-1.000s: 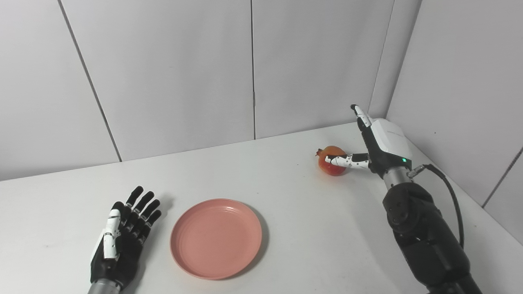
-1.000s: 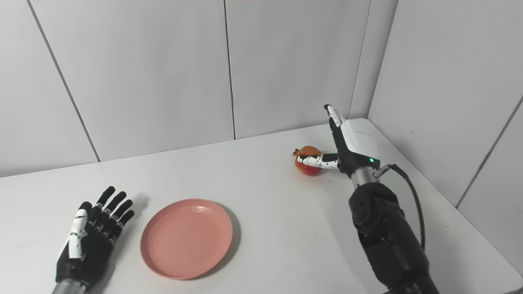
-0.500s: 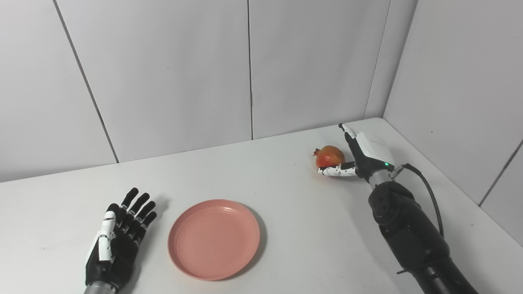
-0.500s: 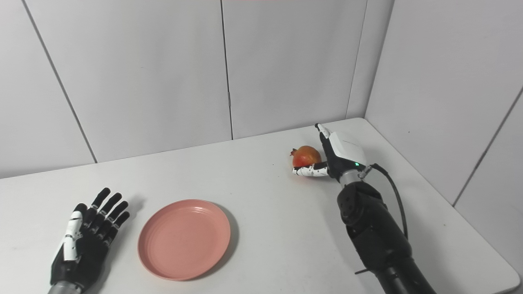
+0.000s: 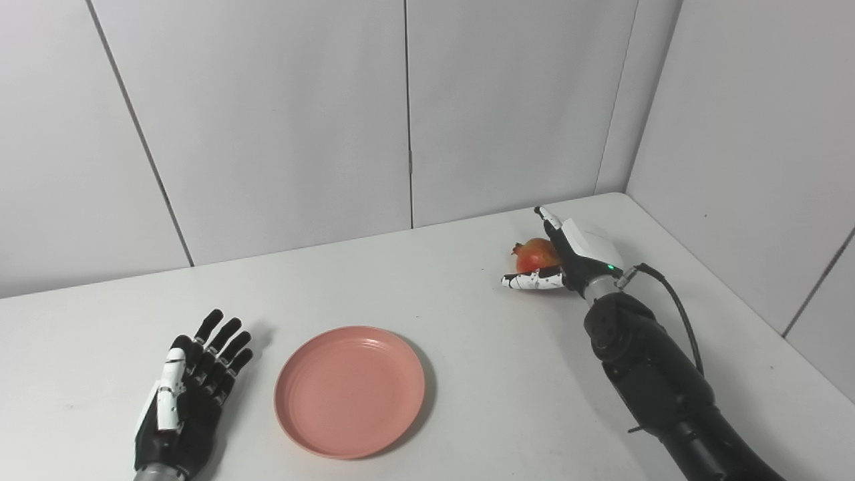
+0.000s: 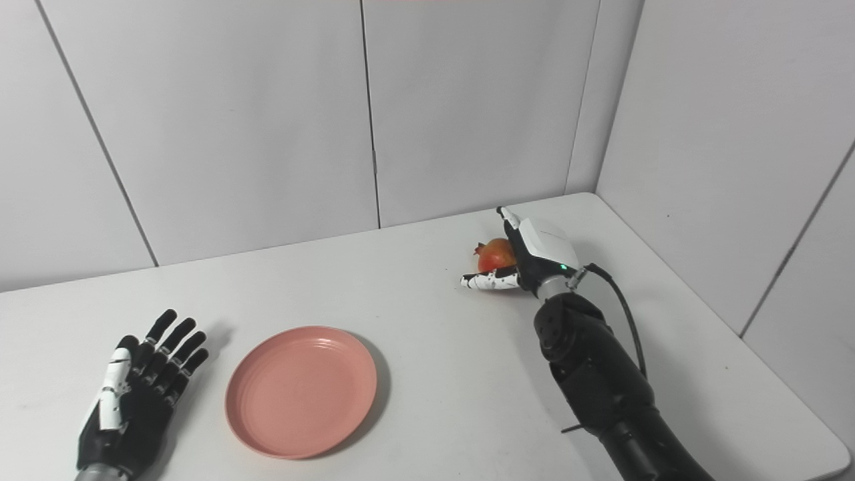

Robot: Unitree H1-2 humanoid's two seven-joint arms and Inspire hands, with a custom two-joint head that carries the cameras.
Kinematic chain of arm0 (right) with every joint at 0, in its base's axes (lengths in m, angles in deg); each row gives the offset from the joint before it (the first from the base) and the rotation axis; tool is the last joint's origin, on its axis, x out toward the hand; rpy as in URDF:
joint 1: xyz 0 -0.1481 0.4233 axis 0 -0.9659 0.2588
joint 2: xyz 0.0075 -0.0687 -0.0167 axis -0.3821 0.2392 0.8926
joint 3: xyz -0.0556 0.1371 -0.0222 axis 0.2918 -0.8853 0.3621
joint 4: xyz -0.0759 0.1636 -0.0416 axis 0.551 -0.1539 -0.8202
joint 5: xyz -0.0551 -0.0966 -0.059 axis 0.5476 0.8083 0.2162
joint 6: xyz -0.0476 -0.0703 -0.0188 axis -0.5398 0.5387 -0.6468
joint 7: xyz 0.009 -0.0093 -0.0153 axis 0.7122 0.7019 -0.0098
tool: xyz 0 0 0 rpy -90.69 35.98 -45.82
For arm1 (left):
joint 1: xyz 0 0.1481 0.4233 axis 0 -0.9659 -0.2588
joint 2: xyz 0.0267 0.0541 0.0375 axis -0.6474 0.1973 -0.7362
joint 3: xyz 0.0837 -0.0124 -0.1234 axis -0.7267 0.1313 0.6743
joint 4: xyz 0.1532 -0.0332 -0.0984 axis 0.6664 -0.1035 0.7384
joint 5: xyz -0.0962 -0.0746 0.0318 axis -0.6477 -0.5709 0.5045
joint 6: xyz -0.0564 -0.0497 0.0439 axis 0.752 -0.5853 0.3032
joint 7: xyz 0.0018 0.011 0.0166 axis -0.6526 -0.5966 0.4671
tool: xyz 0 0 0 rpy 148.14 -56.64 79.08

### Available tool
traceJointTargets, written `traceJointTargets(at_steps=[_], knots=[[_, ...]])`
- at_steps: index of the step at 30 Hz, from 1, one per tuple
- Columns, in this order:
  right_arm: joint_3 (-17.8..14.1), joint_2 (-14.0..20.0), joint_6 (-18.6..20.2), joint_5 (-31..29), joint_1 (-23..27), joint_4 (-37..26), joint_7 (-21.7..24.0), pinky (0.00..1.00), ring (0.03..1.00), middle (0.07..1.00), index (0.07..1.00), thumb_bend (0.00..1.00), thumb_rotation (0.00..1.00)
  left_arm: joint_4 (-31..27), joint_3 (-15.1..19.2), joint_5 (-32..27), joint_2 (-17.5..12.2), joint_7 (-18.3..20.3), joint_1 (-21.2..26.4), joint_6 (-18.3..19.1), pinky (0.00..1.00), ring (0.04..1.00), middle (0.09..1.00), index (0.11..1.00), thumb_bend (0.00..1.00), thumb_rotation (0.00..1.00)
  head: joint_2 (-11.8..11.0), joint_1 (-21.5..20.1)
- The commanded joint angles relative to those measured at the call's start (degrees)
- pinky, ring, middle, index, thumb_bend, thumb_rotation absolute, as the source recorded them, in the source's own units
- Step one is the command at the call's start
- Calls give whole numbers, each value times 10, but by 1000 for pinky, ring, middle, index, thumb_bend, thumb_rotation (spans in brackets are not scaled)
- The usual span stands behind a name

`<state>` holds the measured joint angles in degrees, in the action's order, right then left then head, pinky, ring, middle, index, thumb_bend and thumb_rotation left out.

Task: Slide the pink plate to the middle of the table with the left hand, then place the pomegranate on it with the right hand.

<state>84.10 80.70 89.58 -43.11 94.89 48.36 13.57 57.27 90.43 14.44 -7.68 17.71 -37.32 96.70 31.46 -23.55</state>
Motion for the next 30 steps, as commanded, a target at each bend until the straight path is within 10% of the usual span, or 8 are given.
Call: traceJointTargets(at_steps=[1,12,25,30], knots=[[1,10,-14,-1,38,-7,-20,744,857,926,943,1000,476,7,-2,2,-5,-3,-14,23,931,901,908,907,327,1000,2,1],[13,12,-15,-6,52,25,-30,740,846,910,929,973,424,0,-4,1,-4,-5,-16,28,925,900,907,907,334,1000,8,6],[4,-1,-58,-42,66,77,-103,659,737,769,761,874,144,-6,-3,1,-3,-8,-18,35,927,898,901,896,334,1000,10,9],[10,-5,-59,-52,73,90,-108,479,558,621,586,660,107,-7,-5,2,-4,-6,-19,33,925,898,904,902,334,1000,10,10]])
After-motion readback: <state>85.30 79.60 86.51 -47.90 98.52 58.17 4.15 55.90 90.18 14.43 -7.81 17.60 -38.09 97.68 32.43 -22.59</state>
